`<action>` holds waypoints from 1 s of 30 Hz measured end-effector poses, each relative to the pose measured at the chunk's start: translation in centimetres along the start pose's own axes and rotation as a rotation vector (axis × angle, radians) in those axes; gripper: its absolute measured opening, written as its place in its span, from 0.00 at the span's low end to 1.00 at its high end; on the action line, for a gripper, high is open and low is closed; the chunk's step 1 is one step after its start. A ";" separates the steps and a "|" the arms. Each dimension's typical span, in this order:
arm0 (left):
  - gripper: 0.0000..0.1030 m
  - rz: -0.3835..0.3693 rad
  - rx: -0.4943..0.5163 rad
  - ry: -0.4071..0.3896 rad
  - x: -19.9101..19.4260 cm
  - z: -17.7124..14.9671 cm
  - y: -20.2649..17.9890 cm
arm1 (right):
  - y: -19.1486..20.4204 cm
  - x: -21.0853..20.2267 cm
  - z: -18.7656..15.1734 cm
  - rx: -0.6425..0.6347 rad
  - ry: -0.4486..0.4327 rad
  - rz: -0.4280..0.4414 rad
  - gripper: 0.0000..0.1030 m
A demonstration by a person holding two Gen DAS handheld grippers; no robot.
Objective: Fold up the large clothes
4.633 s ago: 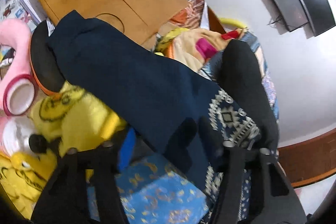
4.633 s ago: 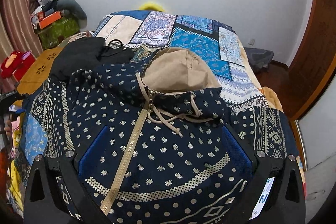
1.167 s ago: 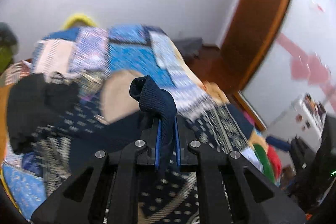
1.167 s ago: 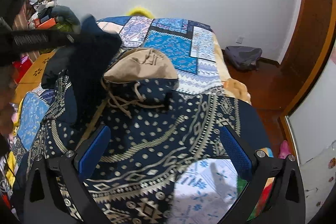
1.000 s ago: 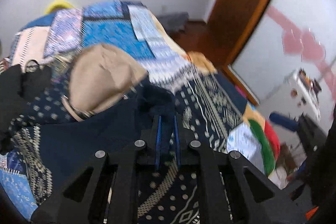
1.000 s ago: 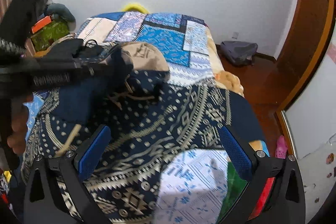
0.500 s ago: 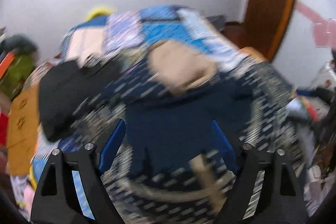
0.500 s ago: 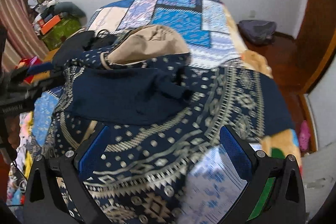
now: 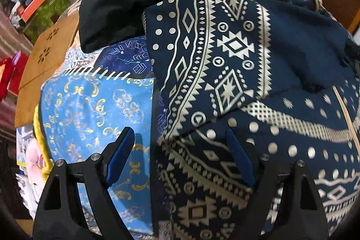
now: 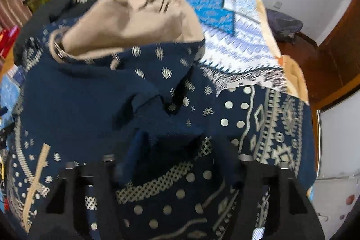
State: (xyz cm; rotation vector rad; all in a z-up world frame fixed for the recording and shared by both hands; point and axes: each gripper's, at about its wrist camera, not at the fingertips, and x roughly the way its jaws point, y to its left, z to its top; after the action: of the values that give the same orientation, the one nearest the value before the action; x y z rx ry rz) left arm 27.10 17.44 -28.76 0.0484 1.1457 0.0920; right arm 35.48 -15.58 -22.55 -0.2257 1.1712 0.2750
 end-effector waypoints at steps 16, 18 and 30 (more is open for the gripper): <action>0.80 0.071 -0.101 -0.196 -4.0 3.6 1.5 | -2.5 -11.5 0.1 0.127 -0.233 0.140 0.05; 0.80 0.044 -0.122 -0.202 -4.4 3.4 2.0 | -2.7 -11.4 0.2 0.140 -0.225 0.161 0.05; 0.80 0.027 -0.068 -0.101 -3.0 1.2 -0.1 | -4.4 -6.3 -3.7 0.231 -0.078 0.136 0.33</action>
State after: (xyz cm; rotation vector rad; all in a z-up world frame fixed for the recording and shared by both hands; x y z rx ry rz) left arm 27.00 17.07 -25.51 0.0081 1.0406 0.1511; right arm 31.38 -21.49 -17.98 0.0666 1.1316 0.2633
